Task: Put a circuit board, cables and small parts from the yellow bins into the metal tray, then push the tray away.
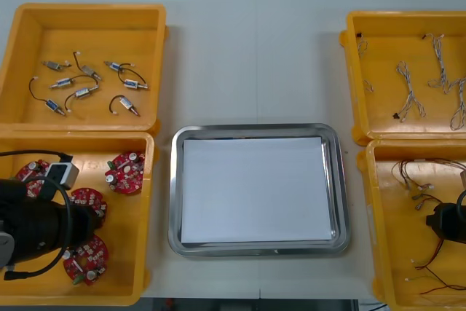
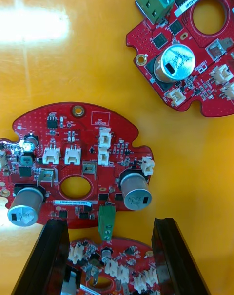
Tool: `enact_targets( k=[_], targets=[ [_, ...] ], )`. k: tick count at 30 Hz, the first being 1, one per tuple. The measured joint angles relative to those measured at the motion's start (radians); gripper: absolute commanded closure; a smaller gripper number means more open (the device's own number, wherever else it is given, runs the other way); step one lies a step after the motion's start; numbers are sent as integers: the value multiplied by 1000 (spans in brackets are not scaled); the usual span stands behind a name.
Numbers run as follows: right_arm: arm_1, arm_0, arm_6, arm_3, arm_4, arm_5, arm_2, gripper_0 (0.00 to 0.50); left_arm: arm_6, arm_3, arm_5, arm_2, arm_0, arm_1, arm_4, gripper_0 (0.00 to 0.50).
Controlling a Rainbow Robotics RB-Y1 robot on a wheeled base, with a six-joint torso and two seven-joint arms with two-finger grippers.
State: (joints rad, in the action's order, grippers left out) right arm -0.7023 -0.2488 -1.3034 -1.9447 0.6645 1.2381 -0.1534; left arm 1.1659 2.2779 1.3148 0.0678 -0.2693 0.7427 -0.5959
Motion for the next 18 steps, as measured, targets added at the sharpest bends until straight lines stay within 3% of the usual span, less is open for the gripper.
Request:
enact_targets(
  k=[1,2,3,5,18],
  targets=[
    [0,0,0,0,0,0,0,0,0,0,-3,9,0,0,13,0],
    [0,-1,1,0,0,-1,0,74,0,0,-7,18,0,0,25,0],
    [0,-1,2,0,1,-2,0,286,0,0,-9,26,0,0,34,0],
    [0,-3,5,0,2,-3,0,500,0,0,-10,39,0,0,45,0],
    [0,-17,6,0,29,-28,-9,500,0,0,-24,79,0,0,109,0]
  ],
)
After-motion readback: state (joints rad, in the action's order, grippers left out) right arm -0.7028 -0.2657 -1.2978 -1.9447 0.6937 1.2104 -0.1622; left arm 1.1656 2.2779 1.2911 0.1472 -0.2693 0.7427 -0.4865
